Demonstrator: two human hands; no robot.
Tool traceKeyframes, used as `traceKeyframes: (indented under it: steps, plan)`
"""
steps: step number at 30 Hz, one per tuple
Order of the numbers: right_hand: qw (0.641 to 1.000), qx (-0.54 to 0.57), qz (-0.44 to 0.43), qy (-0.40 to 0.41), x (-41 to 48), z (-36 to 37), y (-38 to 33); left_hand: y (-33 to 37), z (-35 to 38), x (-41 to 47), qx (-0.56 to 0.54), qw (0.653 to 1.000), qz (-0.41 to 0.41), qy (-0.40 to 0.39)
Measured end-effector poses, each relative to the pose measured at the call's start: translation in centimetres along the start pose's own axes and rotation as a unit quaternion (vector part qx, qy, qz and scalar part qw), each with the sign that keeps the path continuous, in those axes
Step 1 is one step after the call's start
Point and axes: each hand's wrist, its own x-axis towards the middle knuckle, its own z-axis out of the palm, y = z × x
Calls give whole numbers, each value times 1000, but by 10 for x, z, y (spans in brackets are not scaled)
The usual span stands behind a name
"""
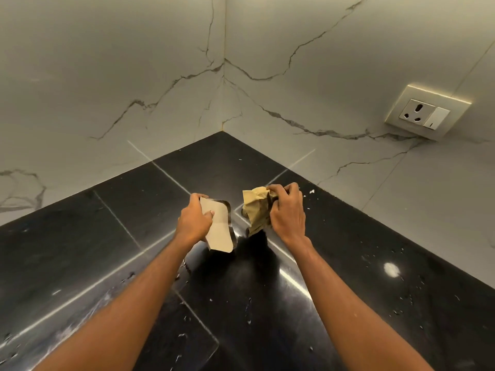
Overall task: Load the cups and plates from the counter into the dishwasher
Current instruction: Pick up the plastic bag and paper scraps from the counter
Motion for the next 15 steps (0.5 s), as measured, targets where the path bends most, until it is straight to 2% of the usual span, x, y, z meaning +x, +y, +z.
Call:
traceKeyframes:
  steps: [7, 15]
  plan:
    - [998, 61, 28, -4, -73, -10, -32, -25, -36, -76, 25, 994, 97, 42]
    - [992, 99, 73, -7, -153, -46, -69, -39, -52, -166, 31, 989, 127, 70]
